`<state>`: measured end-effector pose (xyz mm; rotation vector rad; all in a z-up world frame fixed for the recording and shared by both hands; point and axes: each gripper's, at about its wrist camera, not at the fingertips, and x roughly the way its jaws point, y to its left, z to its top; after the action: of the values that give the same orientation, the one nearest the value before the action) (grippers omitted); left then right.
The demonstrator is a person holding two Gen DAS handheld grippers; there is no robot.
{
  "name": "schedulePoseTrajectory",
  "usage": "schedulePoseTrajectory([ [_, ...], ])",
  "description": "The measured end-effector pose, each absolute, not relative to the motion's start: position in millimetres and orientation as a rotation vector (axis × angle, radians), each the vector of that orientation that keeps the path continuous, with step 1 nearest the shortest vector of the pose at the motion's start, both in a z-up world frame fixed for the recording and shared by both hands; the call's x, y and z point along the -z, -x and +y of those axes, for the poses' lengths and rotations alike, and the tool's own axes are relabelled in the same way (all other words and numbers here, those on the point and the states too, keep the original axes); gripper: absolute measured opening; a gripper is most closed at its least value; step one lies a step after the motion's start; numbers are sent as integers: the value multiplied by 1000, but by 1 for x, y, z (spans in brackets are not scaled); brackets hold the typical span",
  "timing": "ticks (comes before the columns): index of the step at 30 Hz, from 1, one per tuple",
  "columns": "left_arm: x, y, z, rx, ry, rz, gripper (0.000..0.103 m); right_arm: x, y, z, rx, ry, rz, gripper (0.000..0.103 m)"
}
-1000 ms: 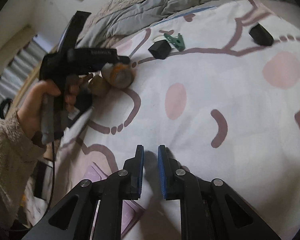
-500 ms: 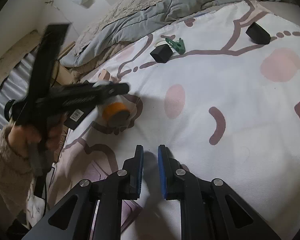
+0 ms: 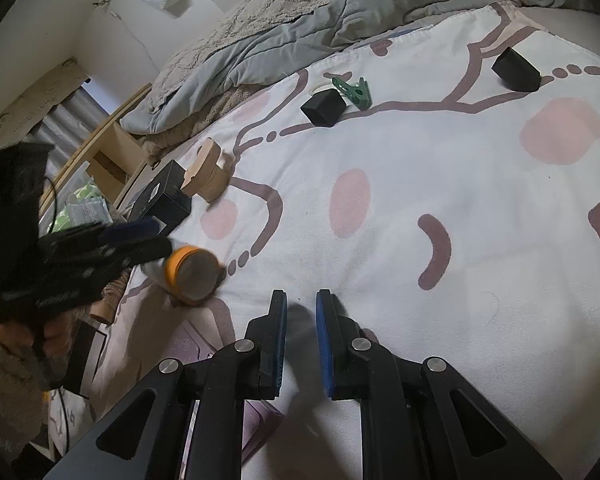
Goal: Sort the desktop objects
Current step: 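Close the left gripper on the silver roll and lift it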
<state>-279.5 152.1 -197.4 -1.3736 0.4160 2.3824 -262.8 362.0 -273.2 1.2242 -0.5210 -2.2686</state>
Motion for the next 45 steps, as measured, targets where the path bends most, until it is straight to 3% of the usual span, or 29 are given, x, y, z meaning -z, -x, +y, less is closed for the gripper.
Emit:
schedulePoseTrajectory([
  [6,190,241,143,-2381,1351,466,48,273,262,362,2271,-1223,-515,15],
  [9,171,228,139,-2501,1158,486,49,273,262,363,2274,-1224,-506,15],
  [15,165,273,152,-2559,1143,358,49,269,259,356,2311,-1231,-435,15],
  [17,175,288,160,-2578,1161,392,49,267,257,352,2334,-1232,-388,15],
  [21,206,306,160,-2583,1251,457,49,260,249,333,2420,-1234,-178,15],
  [24,218,296,145,-2554,1291,408,49,256,240,318,2462,-1217,-10,15],
  [41,200,210,125,-2405,1232,300,49,251,153,271,2298,-1051,504,16],
  [45,213,187,128,-2354,1271,437,63,250,136,264,2251,-1027,554,16],
])
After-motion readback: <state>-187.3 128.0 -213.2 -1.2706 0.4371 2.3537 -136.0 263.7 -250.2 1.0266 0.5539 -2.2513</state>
